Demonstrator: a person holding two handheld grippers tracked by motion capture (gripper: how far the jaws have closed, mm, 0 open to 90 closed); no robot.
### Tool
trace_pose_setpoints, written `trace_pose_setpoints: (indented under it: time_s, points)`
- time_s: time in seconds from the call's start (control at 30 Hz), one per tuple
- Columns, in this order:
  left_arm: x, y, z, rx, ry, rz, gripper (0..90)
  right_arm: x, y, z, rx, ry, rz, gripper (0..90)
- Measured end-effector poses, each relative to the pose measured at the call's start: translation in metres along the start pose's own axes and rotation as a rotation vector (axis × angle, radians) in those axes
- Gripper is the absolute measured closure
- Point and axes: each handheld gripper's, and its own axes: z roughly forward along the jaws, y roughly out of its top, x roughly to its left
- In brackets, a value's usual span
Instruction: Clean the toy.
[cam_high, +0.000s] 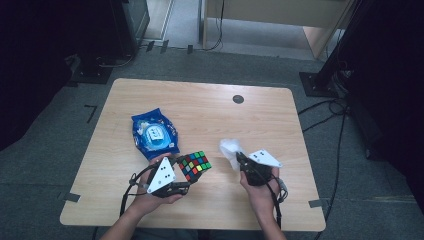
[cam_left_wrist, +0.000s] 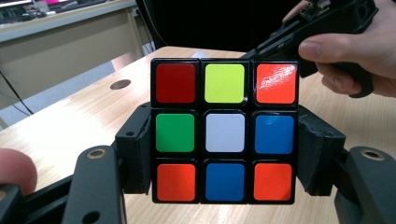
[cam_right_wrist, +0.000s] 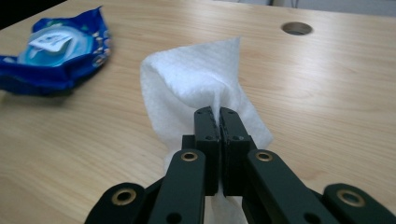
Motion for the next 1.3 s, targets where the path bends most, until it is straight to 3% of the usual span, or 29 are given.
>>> trace_pose_setpoints:
  time_s: [0.1,0.27,0.3,0.37,0.43,0.57,0.67,0.73,0.87,0.97,1.03,1.17,1.3]
  points:
    - [0.001,-0.001,0.001,0.000,0.004,-0.004,34.2,-0.005,0.000,-0.002,-0.006,-0.005,0.017,88.9]
    - [0.000,-0.001,0.001,0.003,0.005,0.000,34.2,0.003,0.001,0.000,-0.005,0.009,-0.016,88.5]
    - [0.001,-0.001,0.001,0.004,0.005,0.000,34.2,0.004,0.001,0.000,-0.004,0.009,-0.015,87.2]
    - [0.001,-0.001,0.001,0.005,0.006,-0.001,34.2,0.006,0.002,-0.002,-0.018,0.022,-0.007,75.3]
    - [0.002,-0.002,0.001,0.006,0.011,-0.004,34.2,0.008,0.006,-0.004,-0.040,0.067,0.015,63.6]
    - [0.003,-0.003,0.002,0.012,0.018,-0.008,34.2,0.024,0.017,-0.015,-0.077,0.190,0.066,51.2]
    - [0.003,-0.004,0.003,0.022,0.026,-0.011,34.2,0.040,0.026,-0.024,-0.095,0.341,0.176,41.3]
    - [0.002,-0.005,0.005,0.027,0.032,-0.013,34.2,0.056,0.032,-0.028,-0.102,0.395,0.205,35.8]
    - [-0.005,-0.003,0.009,0.025,0.036,-0.003,34.2,0.074,0.032,-0.028,-0.085,0.418,0.224,29.4]
    - [-0.010,-0.001,0.009,0.019,0.033,0.011,34.2,0.080,0.028,-0.021,-0.027,0.374,0.243,24.5]
    - [-0.012,-0.001,0.010,0.016,0.033,0.017,34.2,0.080,0.023,-0.015,-0.003,0.380,0.271,23.6]
    - [-0.015,-0.001,0.011,0.003,0.024,0.015,34.2,0.082,0.019,-0.010,0.023,0.411,0.294,32.2]
    - [-0.015,-0.003,0.013,0.000,0.006,-0.012,34.1,0.082,0.018,-0.010,0.024,0.422,0.299,34.4]
